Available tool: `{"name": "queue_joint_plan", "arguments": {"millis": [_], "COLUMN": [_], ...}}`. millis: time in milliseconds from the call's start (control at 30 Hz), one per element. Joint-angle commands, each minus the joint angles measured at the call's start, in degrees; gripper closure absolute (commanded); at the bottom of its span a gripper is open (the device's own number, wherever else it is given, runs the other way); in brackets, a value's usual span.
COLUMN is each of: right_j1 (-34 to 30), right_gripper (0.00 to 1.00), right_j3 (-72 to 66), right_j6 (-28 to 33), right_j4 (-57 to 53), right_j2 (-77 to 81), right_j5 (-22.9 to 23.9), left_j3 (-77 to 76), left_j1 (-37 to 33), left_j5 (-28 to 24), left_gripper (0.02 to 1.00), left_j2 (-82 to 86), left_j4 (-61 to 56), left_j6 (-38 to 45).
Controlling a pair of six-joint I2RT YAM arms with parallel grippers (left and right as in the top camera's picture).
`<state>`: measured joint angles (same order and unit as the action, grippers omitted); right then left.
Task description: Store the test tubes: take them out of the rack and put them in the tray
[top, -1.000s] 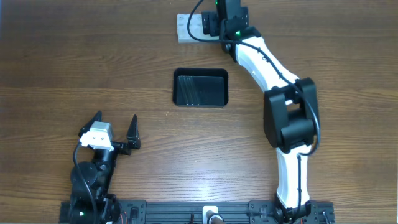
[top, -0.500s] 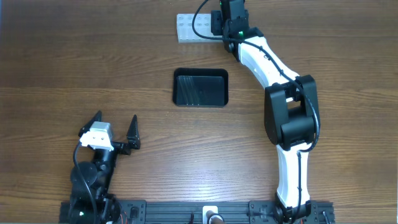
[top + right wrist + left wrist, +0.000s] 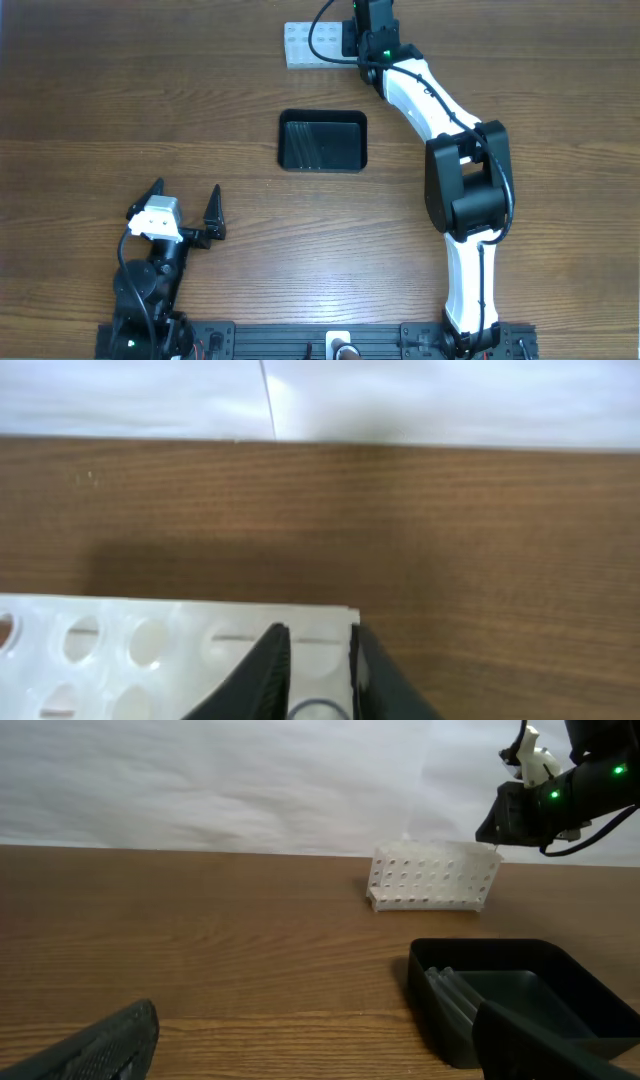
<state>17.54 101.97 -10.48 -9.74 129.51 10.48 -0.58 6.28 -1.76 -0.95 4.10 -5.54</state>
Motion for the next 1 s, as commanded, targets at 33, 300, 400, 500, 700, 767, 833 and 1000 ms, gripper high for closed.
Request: {"name": "queue_joint_plan", "arguments": {"millis": [33, 300, 400, 500, 700, 767, 833, 1000], "right_j1": [-0.2, -0.2, -0.2, 0.2, 1.7, 2.3, 3.0, 6.0], "right_gripper": [0.908, 0.932, 0.930, 0.925, 0.932, 0.932, 0.932, 0.928], "right_j3": [0.0, 0.0, 0.0, 0.0, 0.0, 0.0, 0.0, -0.1], "right_j6": [-0.2, -0.2, -0.2, -0.1, 0.5, -0.4, -2.4, -9.8], "right_j4": [0.5, 0.8, 1.2, 1.6, -1.9, -7.8, -14.4, -37.3], "right_j2": [0.0, -3.3, -8.8, -15.1, -27.5, -30.4, -31.7, -29.8], "right_j5": [0.3, 0.4, 0.3, 0.6, 1.6, 1.6, 1.5, -0.5], "left_j3": [0.2, 0.2, 0.2, 0.2, 0.2, 0.2, 0.2, 0.2], "left_j1": [-0.3, -0.3, -0.3, -0.3, -0.3, -0.3, -0.3, -0.3], "left_j5": [-0.8, -0.8, -0.8, -0.8, -0.8, -0.8, -0.8, -0.8], "left_gripper": [0.018, 0.018, 0.020, 0.020, 0.020, 0.020, 0.020, 0.020], "left_j2": [0.4, 0.4, 0.4, 0.4, 0.4, 0.4, 0.4, 0.4], "left_j4": [0.3, 0.3, 0.3, 0.3, 0.3, 0.3, 0.3, 0.3], "left_j6": [0.6, 0.6, 0.6, 0.6, 0.6, 0.6, 0.6, 0.6]}}
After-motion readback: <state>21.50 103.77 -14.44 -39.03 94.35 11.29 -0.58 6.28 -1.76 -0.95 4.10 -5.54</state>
